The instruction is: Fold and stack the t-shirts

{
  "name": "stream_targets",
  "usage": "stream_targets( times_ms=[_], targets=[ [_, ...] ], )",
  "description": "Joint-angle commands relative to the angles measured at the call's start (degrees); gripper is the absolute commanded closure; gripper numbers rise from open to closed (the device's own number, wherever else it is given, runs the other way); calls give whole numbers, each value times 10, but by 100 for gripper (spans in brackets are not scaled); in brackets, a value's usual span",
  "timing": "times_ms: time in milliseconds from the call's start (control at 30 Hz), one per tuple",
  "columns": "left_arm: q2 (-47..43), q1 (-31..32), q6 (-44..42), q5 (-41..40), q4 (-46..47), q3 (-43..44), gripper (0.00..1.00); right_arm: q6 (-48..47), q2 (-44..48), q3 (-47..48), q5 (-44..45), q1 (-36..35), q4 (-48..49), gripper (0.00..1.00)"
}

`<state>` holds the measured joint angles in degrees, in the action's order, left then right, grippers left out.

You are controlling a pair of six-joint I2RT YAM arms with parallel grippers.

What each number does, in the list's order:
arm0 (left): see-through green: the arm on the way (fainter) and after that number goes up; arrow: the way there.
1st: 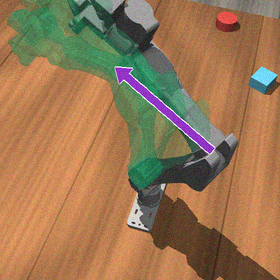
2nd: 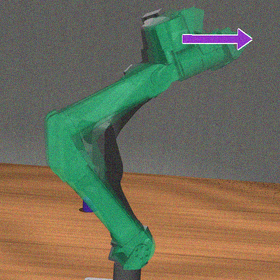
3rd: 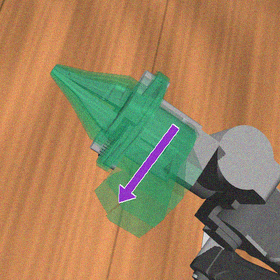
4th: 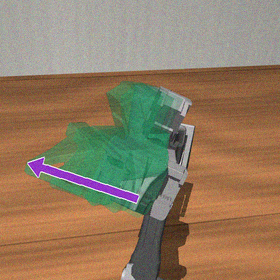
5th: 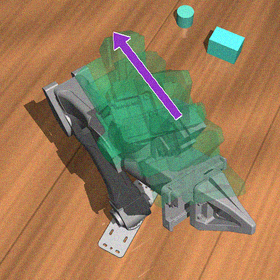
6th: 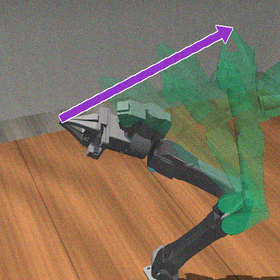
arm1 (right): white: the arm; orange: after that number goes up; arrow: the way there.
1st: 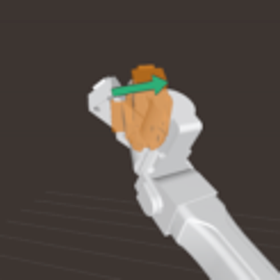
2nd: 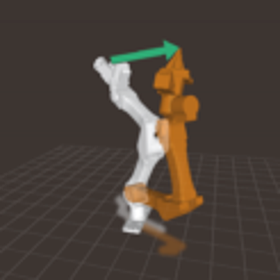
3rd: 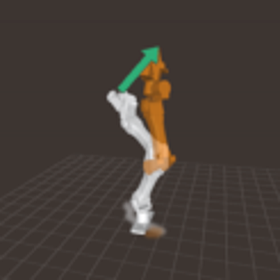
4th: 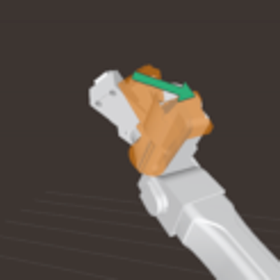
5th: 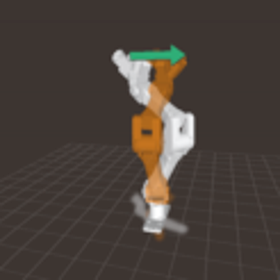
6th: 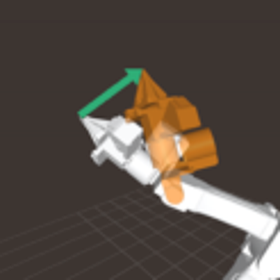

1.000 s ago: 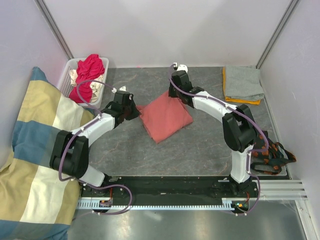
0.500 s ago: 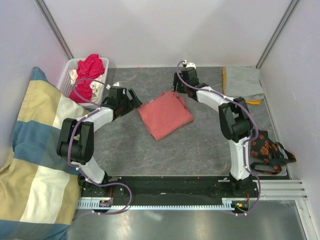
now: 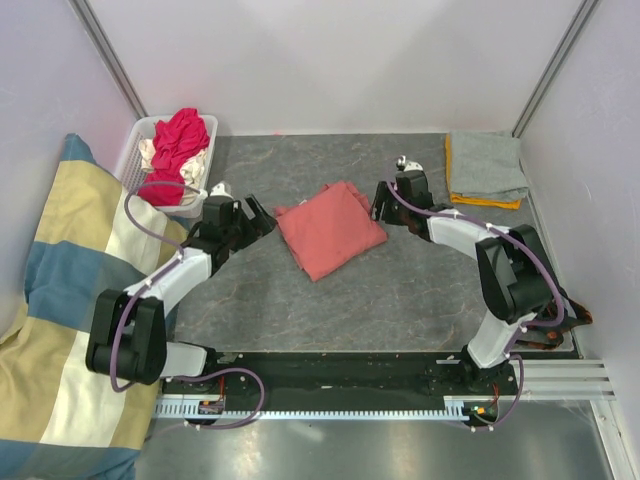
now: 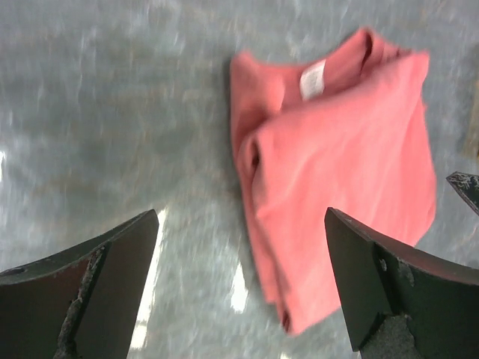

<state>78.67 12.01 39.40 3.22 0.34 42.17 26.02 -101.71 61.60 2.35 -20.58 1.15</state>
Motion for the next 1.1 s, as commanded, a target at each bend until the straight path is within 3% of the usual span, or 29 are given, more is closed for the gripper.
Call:
stream_targets(
  times_ms=[0, 467, 700, 833, 967, 1067],
  targets=[
    [-52, 7, 28, 17, 0, -51, 0, 22, 41, -65, -58, -10, 53, 32],
    [-123, 9, 14, 20, -52, -75, 0, 57, 125, -218, -108, -99, 112, 36],
    [-148, 10, 13, 18, -62, -101, 0, 113, 207, -264, -70, -191, 48, 37],
    [-156, 9, 10, 16, -67, -104, 0, 129, 309, -272, -57, -212, -10, 34],
    [-144, 9, 7, 20, -67, -97, 0, 75, 381, -218, 46, -211, -126, 27],
    [-135, 9, 5, 26, -68, -88, 0, 24, 374, -176, 141, -203, -139, 23]
  ],
)
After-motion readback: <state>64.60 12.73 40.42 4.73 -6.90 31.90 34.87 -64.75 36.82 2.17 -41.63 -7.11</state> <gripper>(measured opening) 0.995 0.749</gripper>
